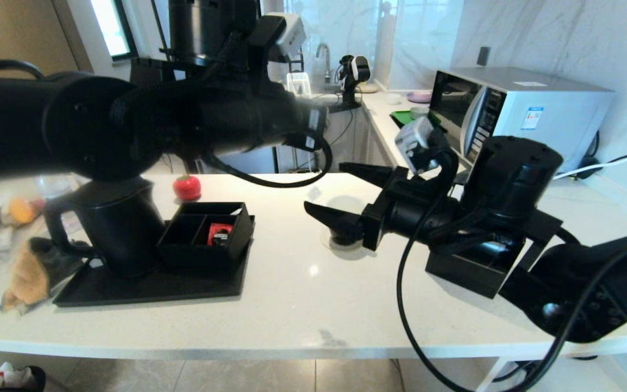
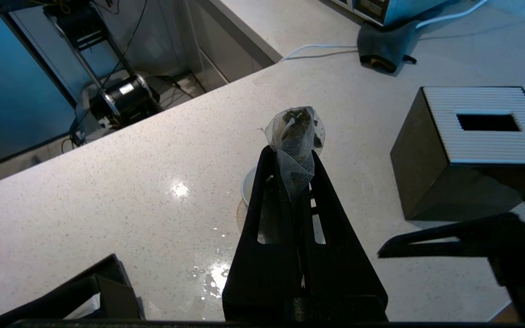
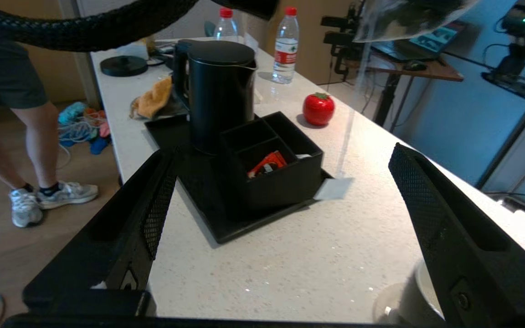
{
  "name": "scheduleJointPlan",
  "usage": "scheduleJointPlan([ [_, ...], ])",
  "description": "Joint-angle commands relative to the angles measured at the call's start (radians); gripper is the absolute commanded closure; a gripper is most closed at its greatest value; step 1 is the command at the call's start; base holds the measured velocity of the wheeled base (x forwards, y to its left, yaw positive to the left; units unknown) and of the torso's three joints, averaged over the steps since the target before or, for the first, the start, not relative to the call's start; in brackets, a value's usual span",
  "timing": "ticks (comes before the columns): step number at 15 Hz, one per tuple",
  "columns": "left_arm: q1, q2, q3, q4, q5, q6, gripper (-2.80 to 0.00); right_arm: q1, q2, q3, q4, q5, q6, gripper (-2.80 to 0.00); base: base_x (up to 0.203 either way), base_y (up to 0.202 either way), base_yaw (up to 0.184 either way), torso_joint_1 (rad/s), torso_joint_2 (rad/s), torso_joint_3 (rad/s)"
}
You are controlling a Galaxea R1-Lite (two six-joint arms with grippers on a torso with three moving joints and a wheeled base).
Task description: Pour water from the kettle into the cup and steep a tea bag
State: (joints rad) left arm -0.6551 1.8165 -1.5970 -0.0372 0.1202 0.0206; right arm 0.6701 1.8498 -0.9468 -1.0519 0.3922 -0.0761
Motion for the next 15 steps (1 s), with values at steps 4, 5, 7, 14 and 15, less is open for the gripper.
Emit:
scheduleJointPlan([
  [4,0.0,-0.009,-0.003,-0.001,0.001,-0.002,0.0,0.012,0.077,-0.076,-0.009,0.002,0.003,-2.8,0.0,0.0,0.0,0.0,0.0,0.0],
  [5,0.0,-0.014,-0.003,-0.001,0.001,-0.002,0.0,0.012,0.092,-0.088,-0.024,0.003,0.011,-2.8,0.0,0.0,0.0,0.0,0.0,0.0],
  [7,0.0,-0.021,-0.003,0.0,0.003,-0.004,0.0,0.015,0.117,-0.101,-0.08,0.003,0.051,-2.8,0.0,0.0,0.0,0.0,0.0,0.0],
  [14,0.003,-0.045,-0.001,0.0,0.001,-0.005,0.0,0.016,0.166,-0.107,-0.16,0.004,0.119,-2.8,0.0,0.0,0.0,0.0,0.0,0.0],
  [15,0.003,-0.048,-0.001,0.0,0.001,-0.005,0.0,0.016,0.183,-0.107,-0.164,0.005,0.119,-2.8,0.0,0.0,0.0,0.0,0.0,0.0],
])
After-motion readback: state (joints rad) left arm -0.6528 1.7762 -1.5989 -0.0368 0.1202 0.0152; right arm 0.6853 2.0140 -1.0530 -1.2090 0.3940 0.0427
